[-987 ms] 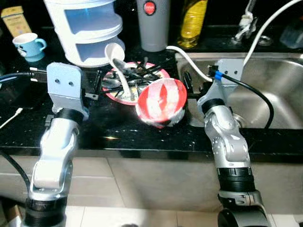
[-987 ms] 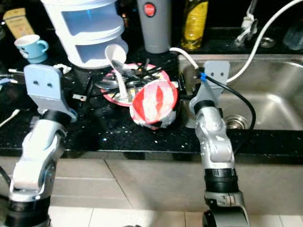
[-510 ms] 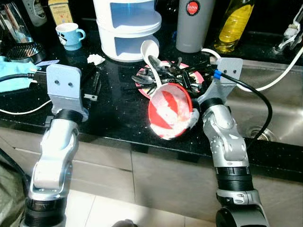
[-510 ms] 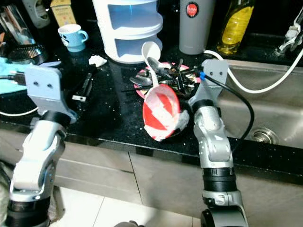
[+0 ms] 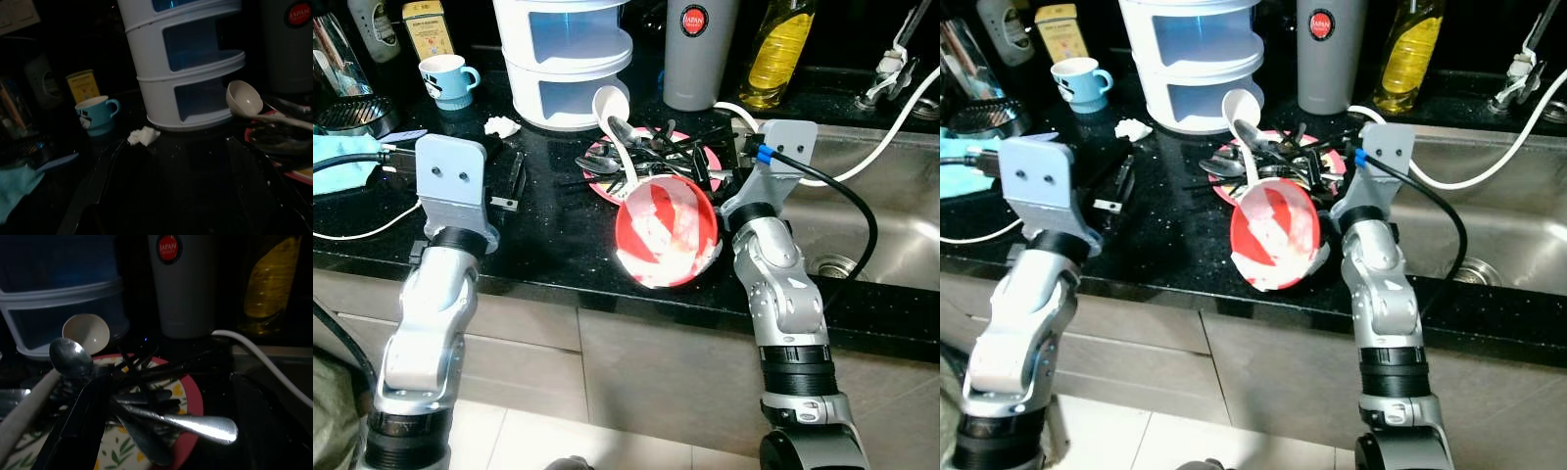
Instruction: Kitchen organization
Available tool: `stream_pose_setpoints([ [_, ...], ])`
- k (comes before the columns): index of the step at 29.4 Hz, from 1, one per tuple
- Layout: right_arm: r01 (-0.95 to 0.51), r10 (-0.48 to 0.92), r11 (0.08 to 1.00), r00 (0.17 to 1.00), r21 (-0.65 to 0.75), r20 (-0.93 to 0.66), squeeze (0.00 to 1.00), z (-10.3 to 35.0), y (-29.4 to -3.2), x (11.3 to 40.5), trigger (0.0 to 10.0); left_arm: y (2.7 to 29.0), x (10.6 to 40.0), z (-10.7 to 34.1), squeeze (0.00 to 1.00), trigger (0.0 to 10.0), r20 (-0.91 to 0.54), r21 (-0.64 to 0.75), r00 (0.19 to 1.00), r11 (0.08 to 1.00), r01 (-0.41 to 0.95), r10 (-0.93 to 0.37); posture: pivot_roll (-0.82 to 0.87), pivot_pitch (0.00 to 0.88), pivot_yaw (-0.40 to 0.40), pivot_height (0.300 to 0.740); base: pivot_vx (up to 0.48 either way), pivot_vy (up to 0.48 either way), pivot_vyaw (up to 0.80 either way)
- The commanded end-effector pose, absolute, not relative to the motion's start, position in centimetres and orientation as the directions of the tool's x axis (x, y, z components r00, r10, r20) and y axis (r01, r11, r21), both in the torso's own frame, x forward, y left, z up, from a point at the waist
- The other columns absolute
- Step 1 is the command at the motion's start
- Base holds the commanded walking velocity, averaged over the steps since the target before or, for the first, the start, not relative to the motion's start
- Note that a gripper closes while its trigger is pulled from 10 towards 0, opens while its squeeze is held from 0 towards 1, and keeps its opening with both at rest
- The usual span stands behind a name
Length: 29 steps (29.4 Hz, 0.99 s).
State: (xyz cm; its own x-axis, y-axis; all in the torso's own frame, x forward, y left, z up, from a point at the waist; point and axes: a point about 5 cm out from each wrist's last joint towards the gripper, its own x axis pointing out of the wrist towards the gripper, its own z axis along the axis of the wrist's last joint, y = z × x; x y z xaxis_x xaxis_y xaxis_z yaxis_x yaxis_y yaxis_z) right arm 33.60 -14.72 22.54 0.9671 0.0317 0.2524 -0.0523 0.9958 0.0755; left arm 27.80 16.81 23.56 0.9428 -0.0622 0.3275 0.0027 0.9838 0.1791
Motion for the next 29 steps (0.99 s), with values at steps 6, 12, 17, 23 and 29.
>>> stream_pose_setpoints([
  [6,-0.050,0.030,0.996,0.971,0.080,0.236,0.00,22.16,-14.84,33.61,10.0,16.61,27.90,23.11,0.00,10.0,0.308,0.182,0.949,0.983,0.010,-0.067,0.09,0.000,0.022,0.740,0.000,-0.402,0.00],
  [12,-0.051,0.031,0.995,0.971,0.080,0.236,0.00,22.20,-14.82,33.60,10.0,16.59,27.88,23.14,0.00,10.0,0.308,0.182,0.949,0.983,0.010,-0.067,0.09,0.000,0.021,0.740,0.000,-0.400,0.00],
  [17,-0.052,0.031,0.995,0.971,0.081,0.237,0.00,22.20,-14.81,33.61,10.0,16.55,27.89,23.13,0.00,10.0,0.308,0.182,0.949,0.983,0.013,-0.069,0.09,0.000,0.021,0.740,0.000,-0.355,0.00],
  [23,-0.052,0.032,0.995,0.971,0.081,0.237,0.00,22.20,-14.81,33.60,10.0,16.53,27.89,23.15,0.00,10.0,0.309,0.182,0.949,0.983,0.014,-0.070,0.09,0.000,0.021,0.740,0.000,-0.341,0.00],
  [29,-0.054,0.034,0.995,0.971,0.082,0.236,0.00,22.17,-14.79,33.60,10.0,16.59,27.82,23.60,0.00,10.0,0.333,0.168,0.941,0.986,0.003,-0.060,0.09,0.000,0.021,0.740,0.000,-0.226,0.00],
])
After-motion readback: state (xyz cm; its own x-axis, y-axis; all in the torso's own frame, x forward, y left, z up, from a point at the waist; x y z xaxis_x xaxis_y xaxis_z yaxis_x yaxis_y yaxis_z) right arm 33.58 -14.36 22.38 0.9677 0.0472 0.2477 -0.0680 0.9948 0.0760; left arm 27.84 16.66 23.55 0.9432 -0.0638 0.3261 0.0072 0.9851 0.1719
